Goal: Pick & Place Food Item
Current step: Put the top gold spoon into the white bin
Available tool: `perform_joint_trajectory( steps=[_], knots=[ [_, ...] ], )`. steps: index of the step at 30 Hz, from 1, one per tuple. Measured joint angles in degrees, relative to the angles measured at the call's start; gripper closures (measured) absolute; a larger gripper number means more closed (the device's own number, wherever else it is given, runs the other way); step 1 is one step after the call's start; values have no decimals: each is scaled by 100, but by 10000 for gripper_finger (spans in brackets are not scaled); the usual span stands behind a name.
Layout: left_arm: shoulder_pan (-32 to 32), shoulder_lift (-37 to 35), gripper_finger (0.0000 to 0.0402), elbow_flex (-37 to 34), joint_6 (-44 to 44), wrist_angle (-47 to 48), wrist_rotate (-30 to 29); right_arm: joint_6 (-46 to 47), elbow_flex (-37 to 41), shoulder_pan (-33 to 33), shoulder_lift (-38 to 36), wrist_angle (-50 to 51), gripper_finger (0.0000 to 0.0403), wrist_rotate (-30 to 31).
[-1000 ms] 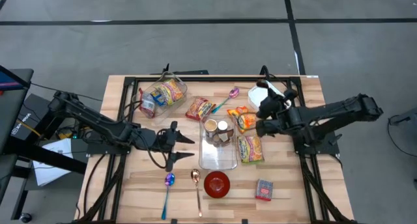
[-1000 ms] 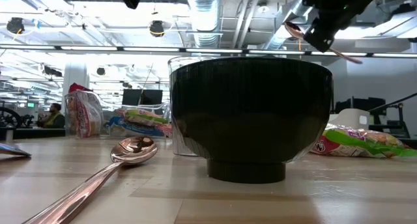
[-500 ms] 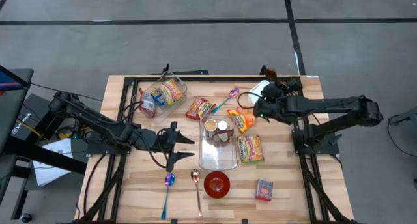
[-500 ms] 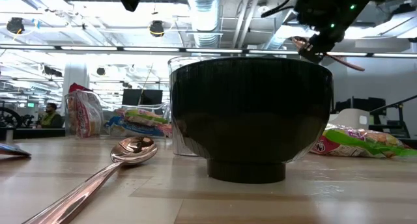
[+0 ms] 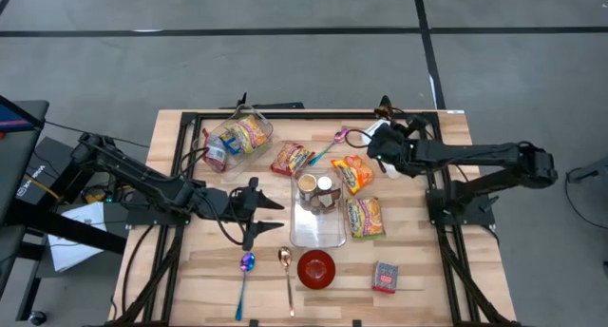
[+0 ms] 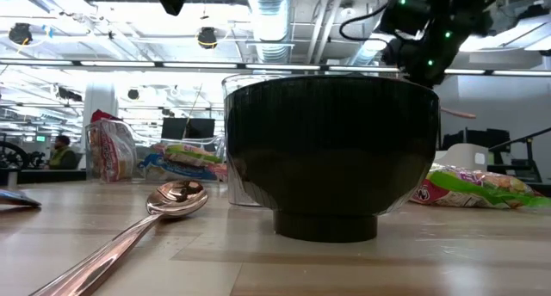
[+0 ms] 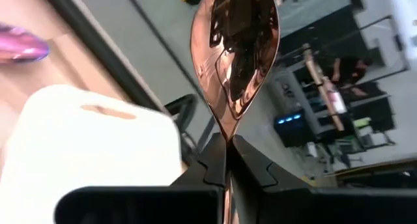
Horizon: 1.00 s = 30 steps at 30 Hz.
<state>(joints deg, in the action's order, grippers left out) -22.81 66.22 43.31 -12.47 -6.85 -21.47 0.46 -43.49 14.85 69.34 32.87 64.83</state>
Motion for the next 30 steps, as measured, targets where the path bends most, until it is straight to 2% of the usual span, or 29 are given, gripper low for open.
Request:
perform_joint_trajectory(
  steps=[6,11,16,19,22,30],
  knots=[
    [0,-2,192,0,99,0,1,-118,183,327,0,-84,401,-451],
    [0,-4,192,0,146,0,4,-659,456,522,0,-537,401,-1189],
    [0,-7,192,0,146,0,4,-1015,513,656,-2,-809,401,-1242],
    [0,-7,192,0,146,0,4,-1169,514,705,-4,-747,401,-1350],
    [0,-7,192,0,147,0,4,-1255,516,798,-4,-638,401,-1711],
    [0,-7,192,0,147,0,4,-1313,518,995,-4,-445,401,-1902]
  ],
)
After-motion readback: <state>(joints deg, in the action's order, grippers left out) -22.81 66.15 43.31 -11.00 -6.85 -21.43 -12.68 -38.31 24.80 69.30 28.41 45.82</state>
